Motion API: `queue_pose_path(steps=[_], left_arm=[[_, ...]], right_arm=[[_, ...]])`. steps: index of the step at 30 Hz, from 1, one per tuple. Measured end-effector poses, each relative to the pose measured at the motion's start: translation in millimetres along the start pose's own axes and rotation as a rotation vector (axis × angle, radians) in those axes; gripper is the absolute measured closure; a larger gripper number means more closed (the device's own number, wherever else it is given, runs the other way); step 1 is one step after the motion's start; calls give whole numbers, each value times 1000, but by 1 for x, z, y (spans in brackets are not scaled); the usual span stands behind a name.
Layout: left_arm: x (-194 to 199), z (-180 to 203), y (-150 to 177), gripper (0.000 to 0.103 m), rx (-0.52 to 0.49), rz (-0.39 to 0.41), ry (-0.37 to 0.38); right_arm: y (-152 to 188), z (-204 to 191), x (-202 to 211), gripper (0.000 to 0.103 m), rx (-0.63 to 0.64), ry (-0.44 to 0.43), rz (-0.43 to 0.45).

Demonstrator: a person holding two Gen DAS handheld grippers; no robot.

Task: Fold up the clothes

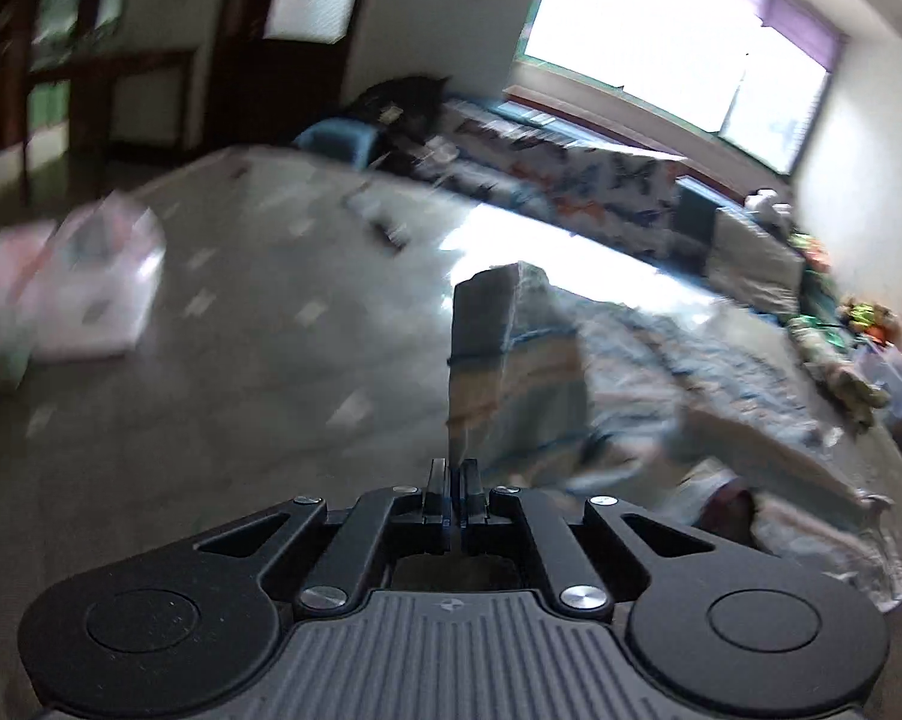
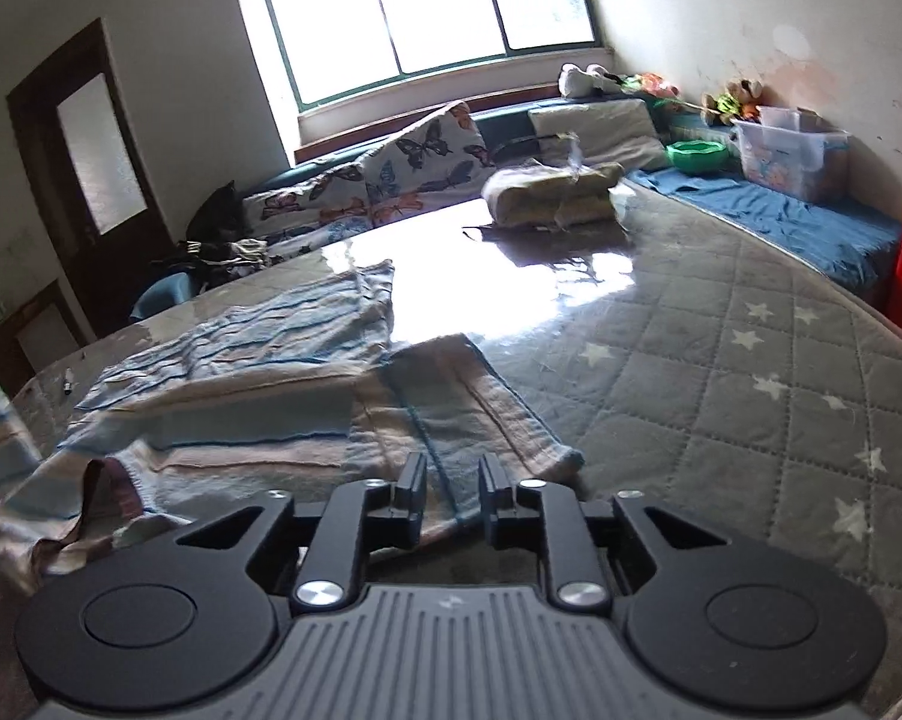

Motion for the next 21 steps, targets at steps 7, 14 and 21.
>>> queue_pose_path(steps=[7,14,21], left_arm=[[-7,-34,23,97,61,-59,-50],[-4,-53,6,55,116,6,-111],[-21,-58,-17,54,149,15,-100]], right_arm=[[5,19,-5,70,-58,21,-23],[4,26,-11,64,-96,20,-30],[2,30,-16,63,-133,3,-27]])
Point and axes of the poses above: each gripper's, at about its wrist camera, not at the fingertips, and x roughly against the way its jaws point, z to its right, y to its underside, the point moved 9 cm from there along -x, roughly the way its jaws point, and after that the axes turned 15 degrees about -z, right-handed, at the moved point
